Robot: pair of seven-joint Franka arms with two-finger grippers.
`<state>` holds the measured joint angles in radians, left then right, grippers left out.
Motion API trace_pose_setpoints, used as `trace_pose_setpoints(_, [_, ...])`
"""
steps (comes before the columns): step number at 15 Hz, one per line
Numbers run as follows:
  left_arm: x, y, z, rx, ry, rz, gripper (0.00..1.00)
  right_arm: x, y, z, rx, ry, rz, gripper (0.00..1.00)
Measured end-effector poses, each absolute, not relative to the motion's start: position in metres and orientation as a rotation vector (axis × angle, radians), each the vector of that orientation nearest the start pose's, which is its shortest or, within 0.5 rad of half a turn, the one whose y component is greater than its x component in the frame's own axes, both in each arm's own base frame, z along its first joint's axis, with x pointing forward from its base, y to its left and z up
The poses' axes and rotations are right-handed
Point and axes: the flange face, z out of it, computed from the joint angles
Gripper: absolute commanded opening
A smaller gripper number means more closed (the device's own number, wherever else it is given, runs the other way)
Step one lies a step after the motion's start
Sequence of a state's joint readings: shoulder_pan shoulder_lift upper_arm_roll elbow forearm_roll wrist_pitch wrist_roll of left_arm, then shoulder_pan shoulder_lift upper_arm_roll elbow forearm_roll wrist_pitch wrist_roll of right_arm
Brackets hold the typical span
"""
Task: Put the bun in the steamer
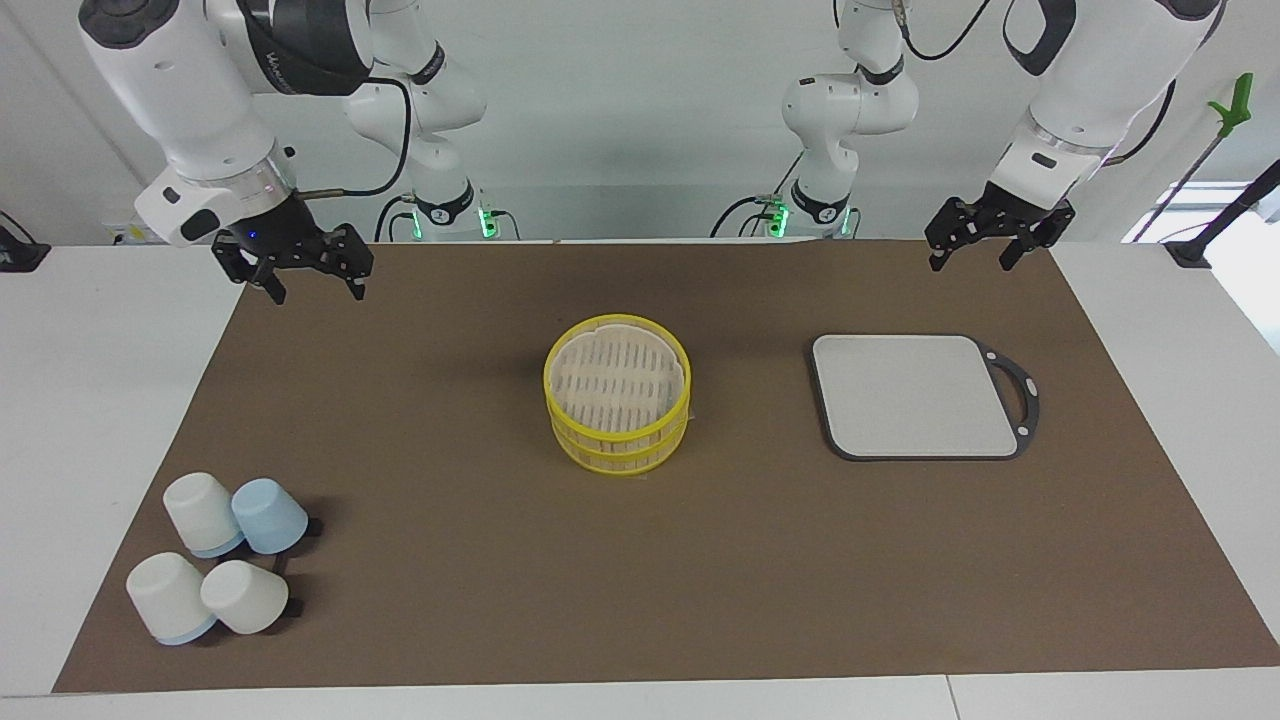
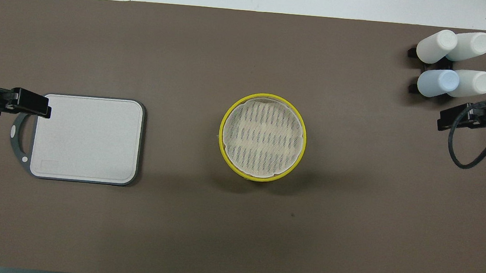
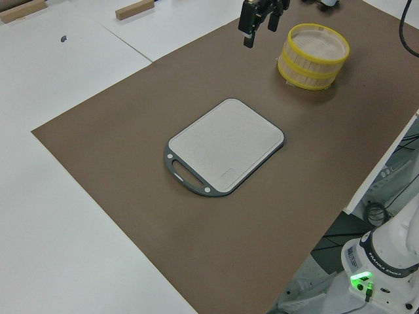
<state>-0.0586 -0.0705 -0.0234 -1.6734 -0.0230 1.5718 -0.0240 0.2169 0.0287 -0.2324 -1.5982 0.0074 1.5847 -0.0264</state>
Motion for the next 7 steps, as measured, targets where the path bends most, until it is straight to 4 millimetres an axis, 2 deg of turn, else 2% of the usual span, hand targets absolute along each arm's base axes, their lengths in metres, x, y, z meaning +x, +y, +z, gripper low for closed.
trace_pose_setpoints(3, [0.5292, -0.0464, 0.6145, -3.16, 0.091, 0.05, 1.0, 0.5626, -0.0138, 0.5972, -3.139, 0.005, 0.065, 1.0])
trace_pose_setpoints(7, [0.5294, -0.0464, 0.6146, -3.16, 0.091, 0.048, 1.0, 0.5626, -0.0142, 0.5972, -3.139, 0.006, 0.065, 1.0])
